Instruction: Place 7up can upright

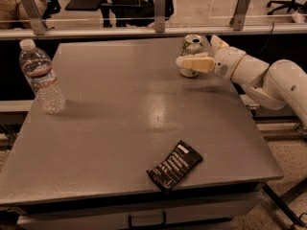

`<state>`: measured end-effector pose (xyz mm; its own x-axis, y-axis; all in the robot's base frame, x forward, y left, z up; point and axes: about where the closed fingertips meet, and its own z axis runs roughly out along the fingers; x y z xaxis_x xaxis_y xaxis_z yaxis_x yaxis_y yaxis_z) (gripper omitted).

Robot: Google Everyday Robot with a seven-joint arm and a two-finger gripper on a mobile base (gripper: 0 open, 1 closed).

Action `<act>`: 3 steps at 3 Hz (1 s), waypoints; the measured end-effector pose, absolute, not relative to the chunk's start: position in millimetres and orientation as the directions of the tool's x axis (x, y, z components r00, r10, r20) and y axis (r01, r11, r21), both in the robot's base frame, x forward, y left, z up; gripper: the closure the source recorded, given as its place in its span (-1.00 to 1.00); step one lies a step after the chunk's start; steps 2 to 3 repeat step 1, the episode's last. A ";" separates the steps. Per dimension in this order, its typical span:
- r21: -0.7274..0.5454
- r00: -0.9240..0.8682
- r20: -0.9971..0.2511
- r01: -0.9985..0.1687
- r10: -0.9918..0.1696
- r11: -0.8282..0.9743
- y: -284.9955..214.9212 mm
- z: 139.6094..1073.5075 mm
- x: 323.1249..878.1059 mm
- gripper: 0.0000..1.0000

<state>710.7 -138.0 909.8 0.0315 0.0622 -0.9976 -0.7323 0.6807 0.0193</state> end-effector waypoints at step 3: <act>0.019 0.032 -0.998 -0.732 0.062 0.681 -137.9 909.8 710.7 -1.00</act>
Offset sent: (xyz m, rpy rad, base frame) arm 0.0000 0.0000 0.0000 0.0000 0.0000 0.0000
